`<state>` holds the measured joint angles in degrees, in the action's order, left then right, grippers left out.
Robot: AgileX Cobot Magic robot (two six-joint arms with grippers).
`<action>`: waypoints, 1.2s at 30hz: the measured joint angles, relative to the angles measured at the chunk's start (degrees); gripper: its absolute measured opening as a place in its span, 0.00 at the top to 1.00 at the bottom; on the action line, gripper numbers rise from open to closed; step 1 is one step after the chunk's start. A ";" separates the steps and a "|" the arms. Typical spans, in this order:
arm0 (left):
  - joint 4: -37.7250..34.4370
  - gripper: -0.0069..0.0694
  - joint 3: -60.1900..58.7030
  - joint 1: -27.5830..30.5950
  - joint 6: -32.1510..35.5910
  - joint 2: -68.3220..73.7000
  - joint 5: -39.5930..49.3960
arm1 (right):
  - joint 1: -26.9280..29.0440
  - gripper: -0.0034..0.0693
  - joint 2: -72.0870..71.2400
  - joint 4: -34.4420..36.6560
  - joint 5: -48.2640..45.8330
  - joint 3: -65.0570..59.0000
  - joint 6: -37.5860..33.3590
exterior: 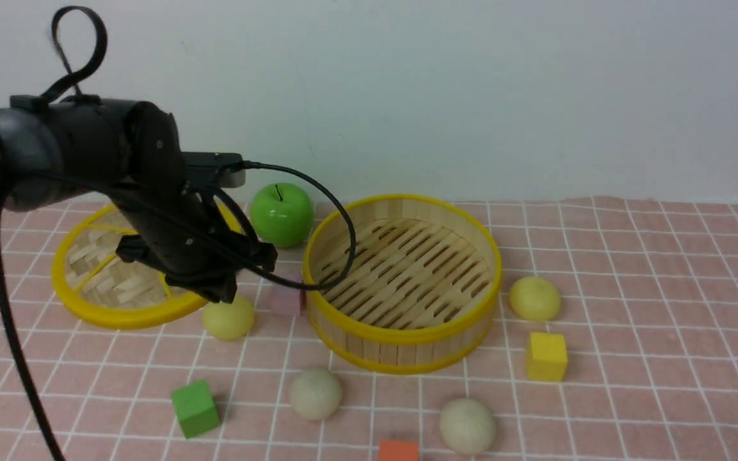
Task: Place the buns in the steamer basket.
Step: Use the left arm to grab a steamed stuffed bun, then use the left arm to put the steamed stuffed bun into the steamer
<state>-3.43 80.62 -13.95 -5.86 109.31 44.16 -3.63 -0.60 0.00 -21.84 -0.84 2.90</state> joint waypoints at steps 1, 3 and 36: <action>0.37 0.70 1.27 0.51 -0.33 1.33 -0.21 | 0.00 0.62 0.00 0.00 0.00 0.00 0.00; 0.67 0.63 3.01 1.29 -0.71 3.25 -1.01 | 0.00 0.62 0.00 0.00 0.00 0.00 0.00; -6.48 0.93 7.52 1.46 4.52 -0.03 6.82 | 0.00 0.62 0.00 0.00 0.00 0.00 0.00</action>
<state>-9.91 88.13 -12.49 -1.34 109.28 50.98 -3.63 -0.60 0.00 -21.84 -0.84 2.90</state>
